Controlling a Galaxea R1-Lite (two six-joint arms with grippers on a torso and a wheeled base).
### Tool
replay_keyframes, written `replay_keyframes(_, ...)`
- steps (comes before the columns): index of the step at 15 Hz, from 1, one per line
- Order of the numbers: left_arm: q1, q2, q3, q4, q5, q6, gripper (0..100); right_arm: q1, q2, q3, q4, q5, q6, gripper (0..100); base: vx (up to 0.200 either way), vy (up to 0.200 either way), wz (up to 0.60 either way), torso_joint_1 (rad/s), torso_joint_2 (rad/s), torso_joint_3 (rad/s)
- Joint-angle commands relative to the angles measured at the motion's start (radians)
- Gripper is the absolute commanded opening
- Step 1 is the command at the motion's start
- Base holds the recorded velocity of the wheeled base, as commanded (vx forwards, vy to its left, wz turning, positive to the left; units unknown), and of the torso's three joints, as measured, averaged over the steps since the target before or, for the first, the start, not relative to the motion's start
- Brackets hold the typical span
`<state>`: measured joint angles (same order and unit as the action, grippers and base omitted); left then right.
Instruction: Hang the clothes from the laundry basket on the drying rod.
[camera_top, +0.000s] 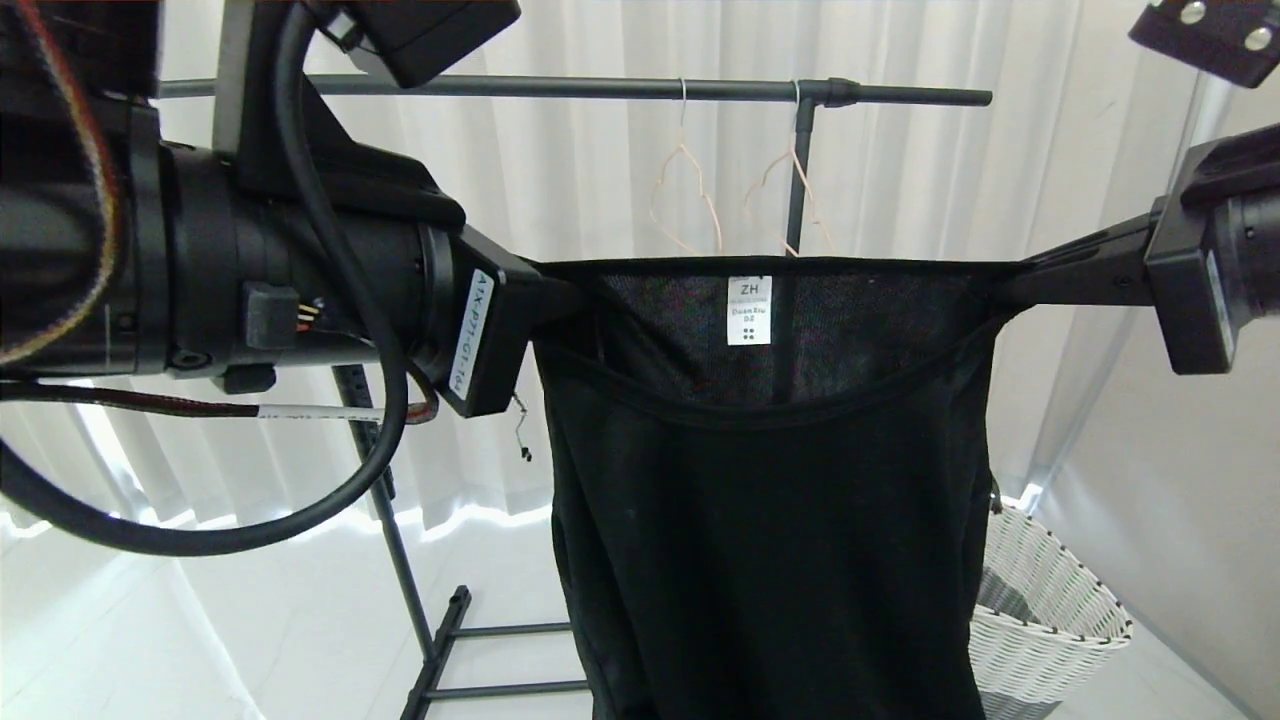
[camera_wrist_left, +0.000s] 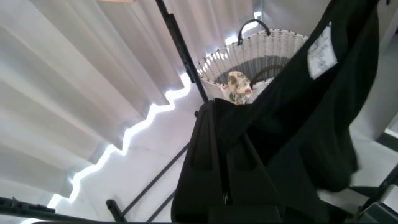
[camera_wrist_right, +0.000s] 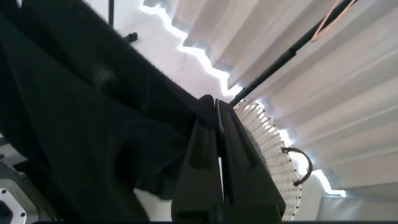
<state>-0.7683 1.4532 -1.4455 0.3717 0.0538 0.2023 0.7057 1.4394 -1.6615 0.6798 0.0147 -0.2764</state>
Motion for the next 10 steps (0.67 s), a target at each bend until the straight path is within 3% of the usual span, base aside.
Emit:
replay_keyframes(1, 0.0, -0.005, 0.007, 0.0, -0.003, 0.0, 0, 0.0, 0.004, -0.006, 0.0, 0.001, -0.001, 0, 0.0, 0.0, 0.0, 0.0, 0.0, 0.0)
replay_keyframes(4, -0.002, 0.001, 0.017, -0.019, -0.015, 0.009, 0, 0.004, -0.023, 0.002, 0.024, 0.021, -0.001, 0, 0.0, 0.0, 0.0, 0.0, 0.0, 0.0)
replay_keyframes(6, 0.0, 0.038, 0.014, -0.111, -0.038, 0.019, 0, 0.031, -0.086, 0.003, 0.13, 0.088, -0.001, 0, 0.0, 0.0, 0.0, 0.0, 0.0, 0.0)
replay_keyframes(8, 0.001, 0.079, 0.01, -0.191, -0.052, 0.043, 0, 0.11, -0.155, 0.008, 0.264, 0.166, -0.001, 0, 0.0, 0.0, 0.0, 0.0, 0.0, 0.0)
replay_keyframes(10, 0.001, 0.093, 0.007, -0.208, -0.081, 0.046, 0, 0.167, -0.169, 0.052, 0.273, 0.179, -0.001, 0, 0.0, 0.0, 0.0, 0.0, 0.0, 0.0)
